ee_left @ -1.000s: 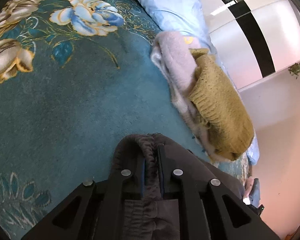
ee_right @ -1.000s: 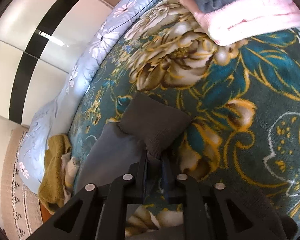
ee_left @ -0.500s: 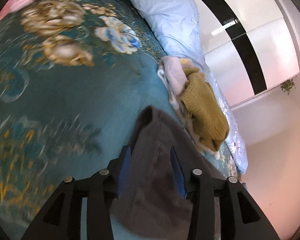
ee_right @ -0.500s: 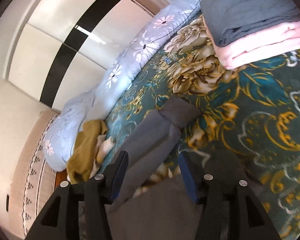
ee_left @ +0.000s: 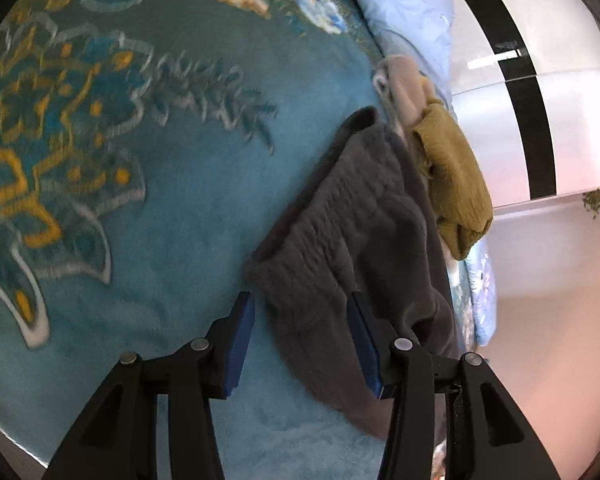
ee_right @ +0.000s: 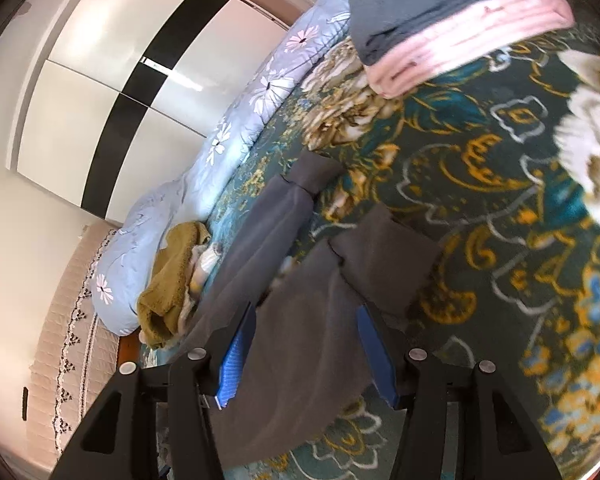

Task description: Fold clothes

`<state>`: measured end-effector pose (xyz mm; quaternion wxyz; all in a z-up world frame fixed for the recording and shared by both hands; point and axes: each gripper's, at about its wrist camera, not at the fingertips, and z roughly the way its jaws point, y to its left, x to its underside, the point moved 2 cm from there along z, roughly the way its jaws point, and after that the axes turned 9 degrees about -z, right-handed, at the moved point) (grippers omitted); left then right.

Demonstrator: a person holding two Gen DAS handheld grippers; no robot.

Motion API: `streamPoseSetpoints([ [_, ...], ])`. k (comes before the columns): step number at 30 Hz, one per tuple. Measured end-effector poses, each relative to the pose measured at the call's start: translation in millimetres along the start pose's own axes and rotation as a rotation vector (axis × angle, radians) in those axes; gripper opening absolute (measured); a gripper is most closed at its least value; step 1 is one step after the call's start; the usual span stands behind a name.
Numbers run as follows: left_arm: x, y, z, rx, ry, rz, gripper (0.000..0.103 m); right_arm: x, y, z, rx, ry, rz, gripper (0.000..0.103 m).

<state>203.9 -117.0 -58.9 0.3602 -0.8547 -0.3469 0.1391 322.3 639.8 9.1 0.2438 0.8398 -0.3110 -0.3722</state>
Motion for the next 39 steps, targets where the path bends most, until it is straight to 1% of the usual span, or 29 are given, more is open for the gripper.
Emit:
streamPoseSetpoints([
  [4,2.9,1.9,3.6,0.018,-0.009,-0.004,0.049,9.2,-11.7,0.8,0.022,0.018,0.029,0.057],
  [7,5.3,-0.5,7.2,0.029,-0.014,-0.002,0.049,15.3,-17.3,3.9,0.022,0.022,0.050,0.057],
  [13,8.3,-2.0,16.0,0.071,0.015,0.005,0.048,24.4,-21.3,12.7,0.022,0.049,0.067,0.057],
  [16,8.9,-1.7,18.3,0.082,0.014,0.008,0.047,27.9,-22.6,14.7,0.024,0.056,0.073,0.057],
  [18,8.3,1.8,19.1,0.095,0.011,-0.008,0.046,30.4,-23.3,13.9,0.026,0.055,0.081,0.057],
  [19,6.8,3.8,19.0,0.097,0.011,-0.014,0.045,31.6,-24.0,13.4,0.028,0.055,0.085,0.057],
  [20,5.3,5.5,18.9,0.097,0.010,-0.020,0.041,32.9,-25.8,12.2,0.037,0.054,0.089,0.057],
  [21,3.6,6.1,19.1,0.096,0.009,-0.022,0.039,34.1,-27.6,11.1,0.046,0.053,0.094,0.057],
  [25,2.6,7.2,18.9,0.091,0.002,-0.024,0.034,38.5,-36.5,7.2,0.075,0.049,0.115,0.057],
  [28,3.2,8.1,18.2,0.085,-0.002,-0.030,0.031,41.6,-42.0,6.5,0.070,0.047,0.145,0.057],
  [33,3.9,6.8,18.1,0.076,-0.012,-0.023,0.027,43.3,-44.3,10.0,0.046,0.039,0.155,0.059],
  [35,3.6,6.4,18.0,0.076,-0.012,-0.023,0.027,41.3,-47.7,10.8,0.036,0.005,0.179,0.059],
  [37,3.5,7.6,17.3,0.080,-0.009,-0.028,0.027,38.6,-52.7,11.3,0.033,-0.042,0.212,0.056],
  [38,3.7,8.3,16.8,0.081,-0.008,-0.030,0.027,38.4,-57.2,13.1,0.032,-0.065,0.250,0.053],
  [39,4.0,8.3,16.5,0.080,-0.008,-0.030,0.027,38.7,-59.1,15.2,0.042,-0.070,0.270,0.045],
])
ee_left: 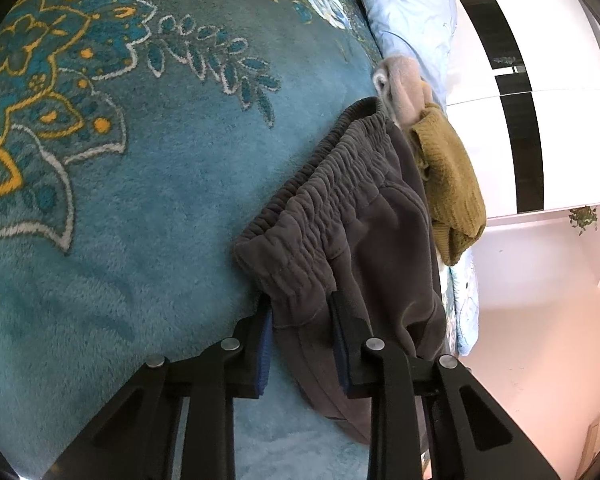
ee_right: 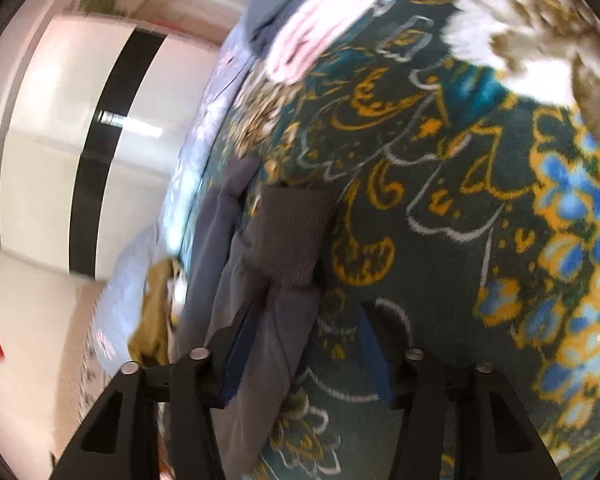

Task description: Fold clothes

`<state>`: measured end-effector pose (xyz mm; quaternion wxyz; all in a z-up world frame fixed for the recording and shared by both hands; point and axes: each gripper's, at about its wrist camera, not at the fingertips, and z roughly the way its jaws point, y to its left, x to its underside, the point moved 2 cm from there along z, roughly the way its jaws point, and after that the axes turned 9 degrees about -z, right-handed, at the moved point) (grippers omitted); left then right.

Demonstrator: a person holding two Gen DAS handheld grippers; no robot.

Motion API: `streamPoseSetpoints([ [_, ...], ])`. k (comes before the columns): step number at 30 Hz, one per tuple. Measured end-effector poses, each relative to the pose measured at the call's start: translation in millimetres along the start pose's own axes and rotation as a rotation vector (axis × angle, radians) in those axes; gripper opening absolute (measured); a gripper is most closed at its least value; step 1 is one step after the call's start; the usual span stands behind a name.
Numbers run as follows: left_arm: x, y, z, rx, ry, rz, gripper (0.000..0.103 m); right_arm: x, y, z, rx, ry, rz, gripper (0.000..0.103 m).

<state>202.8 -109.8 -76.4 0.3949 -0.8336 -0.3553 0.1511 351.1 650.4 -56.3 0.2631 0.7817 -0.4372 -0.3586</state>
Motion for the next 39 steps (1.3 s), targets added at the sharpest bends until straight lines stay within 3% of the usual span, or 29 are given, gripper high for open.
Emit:
streamPoseSetpoints([
  [4,0.0,-1.7,-0.3,-0.005,-0.002,0.002,0.025,2.4,6.8,6.5,0.015,0.005,-0.001,0.029],
  [8,1.4,-5.4,-5.9,-0.002,-0.016,0.005,0.019,5.8,23.2,14.9,0.038,0.043,-0.036,0.007],
  [11,4.8,-11.4,-16.7,0.000,-0.037,0.027,0.017,5.6,39.8,8.5,0.053,0.030,-0.089,0.005],
  [18,20.4,-28.3,-67.0,0.032,-0.016,0.133,0.016,3.1,81.2,-61.2,-0.051,-0.089,-0.186,0.005],
  [26,13.0,-25.3,-78.1,0.130,0.078,0.012,0.016,-6.8,104.3,-86.5,-0.070,-0.114,-0.207,0.005],
  [31,-4.6,-50.3,-76.3,0.228,0.120,-0.073,0.016,-28.2,130.5,-70.1,-0.047,-0.086,-0.199,0.005],
  [36,-26.8,-81.4,-64.7,0.258,0.117,-0.116,0.016,-58.3,165.6,-30.4,0.047,-0.008,-0.235,0.005],
  [39,-42.3,-93.3,-48.2,0.281,0.128,-0.192,0.016,-78.0,180.7,3.8,0.108,0.053,-0.235,0.005],
])
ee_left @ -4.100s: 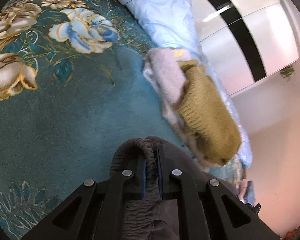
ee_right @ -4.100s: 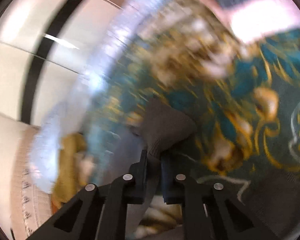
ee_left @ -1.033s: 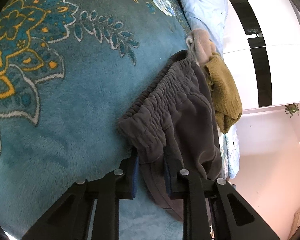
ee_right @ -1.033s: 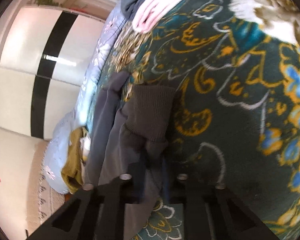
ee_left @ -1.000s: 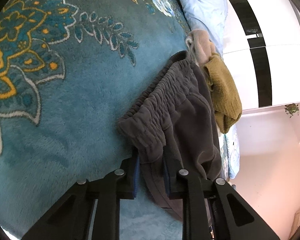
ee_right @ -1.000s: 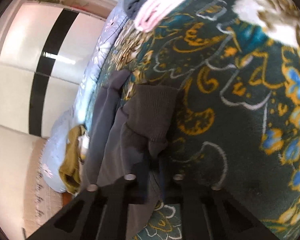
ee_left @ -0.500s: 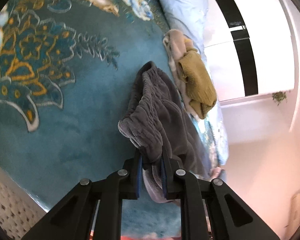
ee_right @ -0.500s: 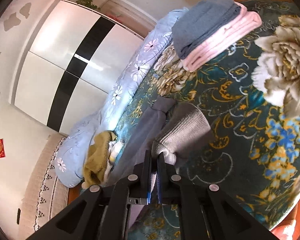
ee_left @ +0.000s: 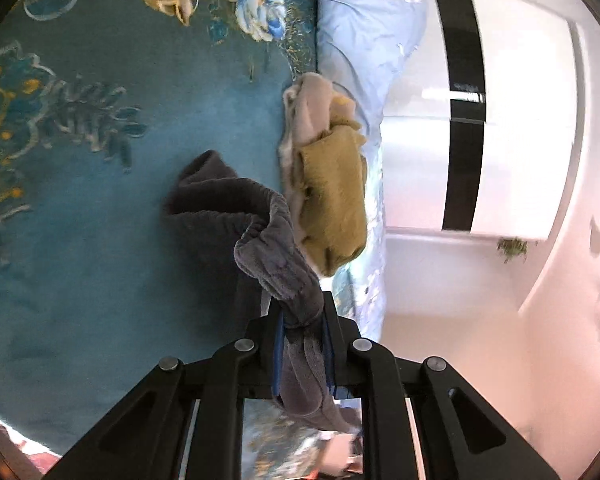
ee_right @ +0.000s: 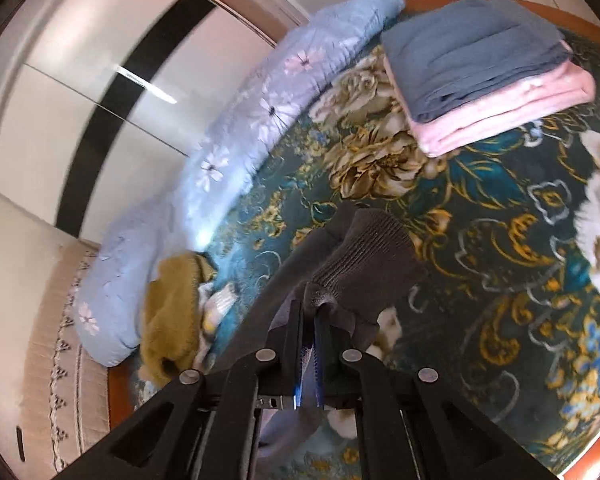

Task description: Fold clothes

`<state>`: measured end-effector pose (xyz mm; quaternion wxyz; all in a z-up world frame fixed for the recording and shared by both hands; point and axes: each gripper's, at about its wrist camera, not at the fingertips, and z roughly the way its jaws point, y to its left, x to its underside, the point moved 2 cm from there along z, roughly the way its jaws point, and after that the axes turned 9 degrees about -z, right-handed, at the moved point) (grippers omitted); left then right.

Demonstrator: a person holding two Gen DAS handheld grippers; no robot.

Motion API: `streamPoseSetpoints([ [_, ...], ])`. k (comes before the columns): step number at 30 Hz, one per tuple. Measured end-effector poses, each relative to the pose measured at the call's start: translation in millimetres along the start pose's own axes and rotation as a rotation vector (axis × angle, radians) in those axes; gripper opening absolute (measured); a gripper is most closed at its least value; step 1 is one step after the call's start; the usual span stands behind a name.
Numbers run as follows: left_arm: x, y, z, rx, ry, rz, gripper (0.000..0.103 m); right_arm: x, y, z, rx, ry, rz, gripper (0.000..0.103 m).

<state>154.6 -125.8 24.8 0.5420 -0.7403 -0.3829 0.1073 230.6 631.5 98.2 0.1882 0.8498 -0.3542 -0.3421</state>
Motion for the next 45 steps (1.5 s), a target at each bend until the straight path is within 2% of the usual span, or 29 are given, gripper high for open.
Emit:
streamPoseSetpoints([
  [6,-31.4,10.8,34.9,0.018,-0.020,-0.213,0.017,-28.5,14.2,65.4,0.067,0.088,0.040,0.005],
  [10,-48.3,19.8,52.8,0.005,-0.033,-0.312,0.017,-38.1,18.8,108.4,0.118,0.136,0.058,0.005],
  [13,-59.6,27.9,62.4,0.001,-0.056,-0.368,0.018,-39.7,19.6,131.4,0.090,0.139,0.073,0.005],
  [16,-68.8,33.8,69.8,0.006,-0.074,-0.382,0.021,-38.0,16.5,149.8,0.043,0.134,0.095,0.009],
  [19,-75.4,36.9,71.3,0.029,-0.095,-0.360,0.033,-33.6,10.4,159.3,0.000,0.127,0.120,0.013],
  [20,-74.3,37.3,70.0,0.027,-0.096,-0.348,0.038,-32.1,8.1,161.1,-0.022,0.123,0.128,0.021],
  [21,-72.9,37.4,68.4,0.025,-0.096,-0.332,0.041,-31.3,7.0,160.4,-0.051,0.119,0.128,0.033],
  [23,-68.0,32.4,60.6,0.018,-0.078,-0.274,0.043,-30.3,6.4,156.9,-0.096,0.108,0.117,0.049],
  [27,-54.9,9.4,42.5,0.036,-0.079,-0.088,0.049,-31.1,11.9,140.5,-0.133,0.062,0.034,0.061],
  [29,-49.7,-2.2,35.0,0.037,-0.094,-0.006,0.049,-31.5,14.7,132.6,-0.138,0.042,0.001,0.061],
  [31,-45.4,-10.3,31.1,-0.002,-0.126,0.098,0.050,-27.0,16.0,122.0,-0.172,0.025,-0.016,0.061],
  [35,-42.3,-5.7,27.8,-0.179,-0.222,0.311,0.050,-9.7,14.8,106.1,-0.196,0.013,-0.079,0.061],
  [37,-40.3,-0.2,37.3,-0.253,-0.231,0.416,0.050,-1.9,11.7,100.8,-0.177,0.020,-0.110,0.061],
  [39,-41.4,-1.6,43.4,-0.288,-0.231,0.499,0.050,3.9,6.9,95.6,-0.172,0.026,-0.118,0.061],
  [41,-43.4,-2.1,38.1,-0.299,-0.237,0.529,0.050,8.4,1.5,89.9,-0.178,0.029,-0.112,0.061],
  [45,-53.8,-26.4,64.6,-0.382,-0.281,0.592,0.052,14.0,0.9,90.6,-0.178,0.033,-0.102,0.061],
])
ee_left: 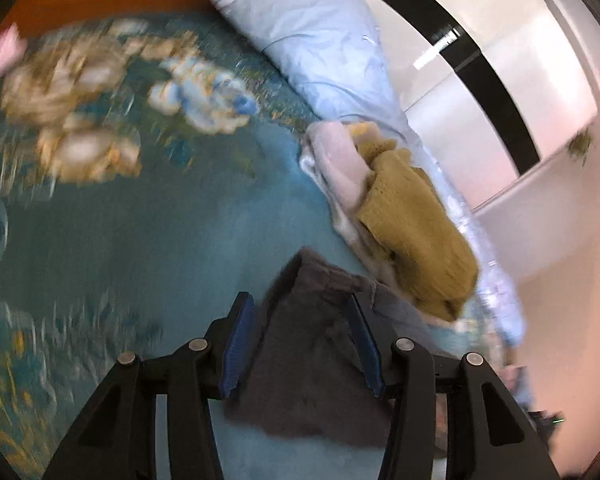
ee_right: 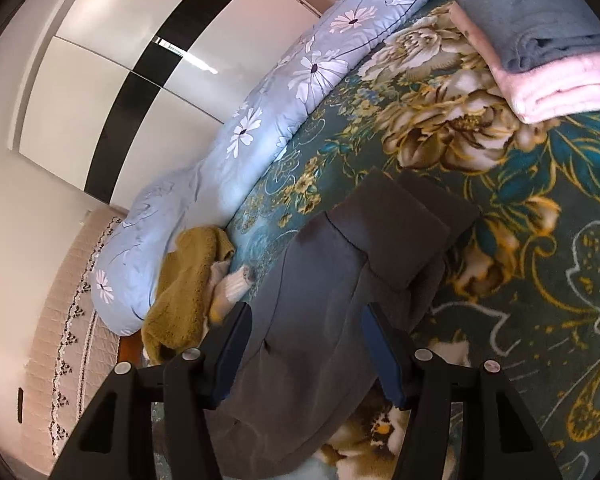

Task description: Fold clothes

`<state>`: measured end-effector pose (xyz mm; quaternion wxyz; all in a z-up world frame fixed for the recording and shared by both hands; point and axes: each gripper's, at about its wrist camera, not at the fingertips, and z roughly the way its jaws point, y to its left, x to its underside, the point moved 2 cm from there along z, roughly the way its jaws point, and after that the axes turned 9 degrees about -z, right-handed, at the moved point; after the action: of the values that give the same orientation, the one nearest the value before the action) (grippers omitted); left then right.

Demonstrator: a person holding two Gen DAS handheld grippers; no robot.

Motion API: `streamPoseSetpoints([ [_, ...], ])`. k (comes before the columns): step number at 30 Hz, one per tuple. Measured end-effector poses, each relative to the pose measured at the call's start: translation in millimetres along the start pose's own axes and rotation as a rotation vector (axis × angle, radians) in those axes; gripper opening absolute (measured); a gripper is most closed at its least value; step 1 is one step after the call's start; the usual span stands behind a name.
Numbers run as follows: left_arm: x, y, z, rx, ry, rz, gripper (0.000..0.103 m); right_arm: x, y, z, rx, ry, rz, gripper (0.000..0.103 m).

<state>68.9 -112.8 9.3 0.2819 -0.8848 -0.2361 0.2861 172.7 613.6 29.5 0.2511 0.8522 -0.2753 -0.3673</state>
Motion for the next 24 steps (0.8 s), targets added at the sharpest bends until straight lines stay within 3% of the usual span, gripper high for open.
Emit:
streamPoseSetpoints([
  [1,-4.7,-4.4,9.6,-0.021,0.005,0.007,0.052,1.3,0.5,2.1,0.001,0.005,0.006,0.061],
  [4,-12.8,2.9,29.7,0.010,0.053,-0.070,0.053,7.5,4.5,8.5,-0.016,0.027,0.014,0.061],
  [7,-18.0,16.3,35.4,0.035,0.059,-0.125,0.063,11.4,8.7,11.0,-0.012,0.043,-0.001,0.061],
  [10,-18.8,28.3,29.4,0.108,0.062,-0.165,0.063,13.0,8.7,10.1,-0.006,0.046,-0.009,0.061],
  [13,-11.6,24.9,12.5,0.183,0.048,-0.098,0.063,15.9,10.0,8.7,-0.015,0.047,-0.008,0.061],
  [18,3.6,14.7,-0.9,0.155,0.055,0.060,0.063,18.9,17.9,10.0,0.005,0.063,-0.043,0.061],
  [21,2.8,27.0,-2.8,0.199,0.063,0.018,0.063,21.4,17.5,8.3,-0.006,0.059,-0.023,0.061],
  [24,-8.8,53.4,7.1,0.249,0.068,-0.118,0.063,24.7,15.9,7.9,0.001,0.065,-0.007,0.061],
])
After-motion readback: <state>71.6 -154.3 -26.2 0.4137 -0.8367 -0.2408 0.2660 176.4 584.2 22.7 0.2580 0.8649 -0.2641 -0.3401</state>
